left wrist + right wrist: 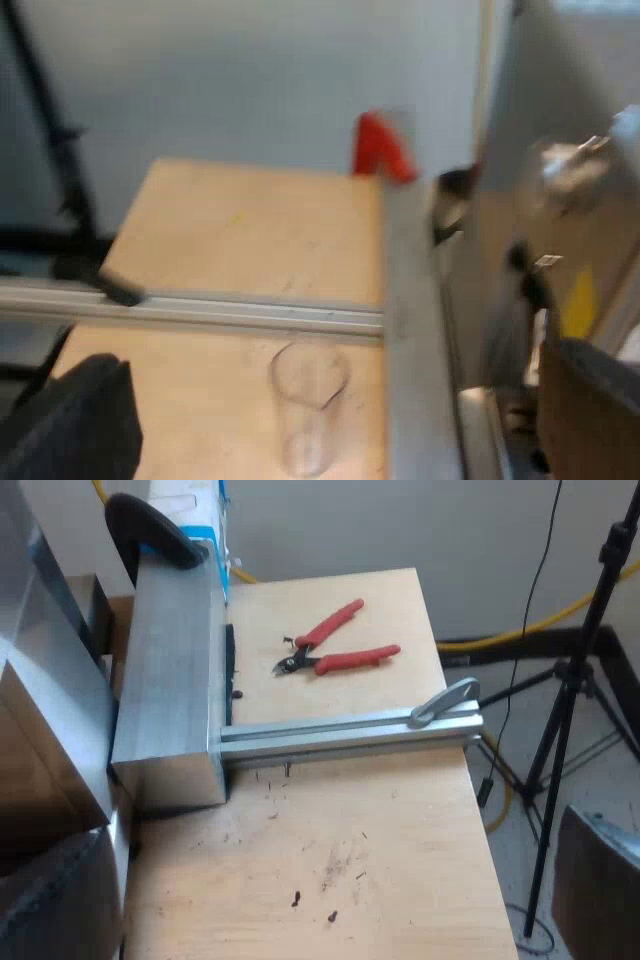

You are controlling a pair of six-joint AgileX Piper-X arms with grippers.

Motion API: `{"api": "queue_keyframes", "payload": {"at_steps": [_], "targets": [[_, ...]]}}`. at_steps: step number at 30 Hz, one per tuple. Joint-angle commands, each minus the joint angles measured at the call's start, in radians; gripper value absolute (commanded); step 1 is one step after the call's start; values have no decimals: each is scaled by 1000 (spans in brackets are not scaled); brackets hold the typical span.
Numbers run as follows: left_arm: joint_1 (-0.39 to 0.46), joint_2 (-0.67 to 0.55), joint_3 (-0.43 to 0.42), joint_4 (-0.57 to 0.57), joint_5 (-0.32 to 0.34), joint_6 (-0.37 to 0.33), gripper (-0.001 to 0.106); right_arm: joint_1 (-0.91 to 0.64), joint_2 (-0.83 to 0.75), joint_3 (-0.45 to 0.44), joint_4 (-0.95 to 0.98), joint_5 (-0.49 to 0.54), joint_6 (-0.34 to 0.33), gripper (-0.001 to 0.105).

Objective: Place mug into machine

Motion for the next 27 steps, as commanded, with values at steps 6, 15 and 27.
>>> {"api": "queue_keyframes", "payload": {"at_steps": [6, 15, 27], "targets": [[27, -218, -9, 131, -65, 7, 82, 1, -307, 113, 8, -10, -7, 89], [27, -493, -9, 323, -65, 34, 82, 1, -580, 200, 105, -10, -7, 89], [29, -594, 25, 539, -154, 72, 82, 3, -652, 288, 87, -5, -49, 89]]}}
